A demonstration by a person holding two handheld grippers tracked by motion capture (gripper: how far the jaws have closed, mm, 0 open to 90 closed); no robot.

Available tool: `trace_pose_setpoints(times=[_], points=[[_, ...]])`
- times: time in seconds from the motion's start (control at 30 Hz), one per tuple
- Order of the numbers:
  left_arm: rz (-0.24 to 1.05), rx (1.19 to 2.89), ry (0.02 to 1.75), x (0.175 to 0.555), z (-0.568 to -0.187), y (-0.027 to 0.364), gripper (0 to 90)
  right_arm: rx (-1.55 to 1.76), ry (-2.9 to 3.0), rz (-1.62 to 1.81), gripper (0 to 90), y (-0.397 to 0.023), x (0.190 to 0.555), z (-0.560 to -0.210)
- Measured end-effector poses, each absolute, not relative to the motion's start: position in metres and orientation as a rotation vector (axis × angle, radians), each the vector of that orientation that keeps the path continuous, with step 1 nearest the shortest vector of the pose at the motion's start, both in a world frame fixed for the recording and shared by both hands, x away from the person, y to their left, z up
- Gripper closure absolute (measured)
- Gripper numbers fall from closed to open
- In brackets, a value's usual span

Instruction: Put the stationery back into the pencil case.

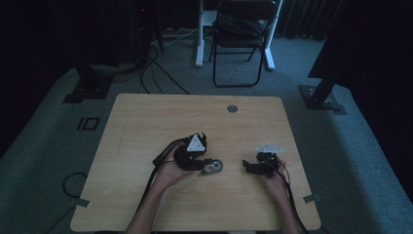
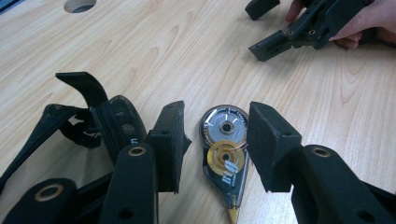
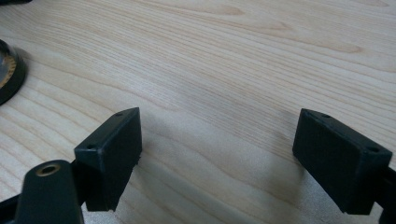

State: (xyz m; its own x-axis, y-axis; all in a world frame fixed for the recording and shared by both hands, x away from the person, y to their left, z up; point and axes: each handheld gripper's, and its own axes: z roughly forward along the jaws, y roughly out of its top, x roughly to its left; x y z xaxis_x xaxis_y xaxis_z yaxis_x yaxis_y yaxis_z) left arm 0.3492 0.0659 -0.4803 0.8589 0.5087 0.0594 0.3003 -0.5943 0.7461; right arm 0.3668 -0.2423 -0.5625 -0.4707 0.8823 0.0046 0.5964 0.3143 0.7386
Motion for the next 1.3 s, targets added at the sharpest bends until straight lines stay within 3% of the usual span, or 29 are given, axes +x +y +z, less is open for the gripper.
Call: trace_pose_setpoints(times=[1.3], points=[[0.354, 2.278, 0.591, 0.350, -0.492, 0.043, 49.6, 1.314, 2.185, 0.968, 15.6, -0.242, 0.367, -0.562]])
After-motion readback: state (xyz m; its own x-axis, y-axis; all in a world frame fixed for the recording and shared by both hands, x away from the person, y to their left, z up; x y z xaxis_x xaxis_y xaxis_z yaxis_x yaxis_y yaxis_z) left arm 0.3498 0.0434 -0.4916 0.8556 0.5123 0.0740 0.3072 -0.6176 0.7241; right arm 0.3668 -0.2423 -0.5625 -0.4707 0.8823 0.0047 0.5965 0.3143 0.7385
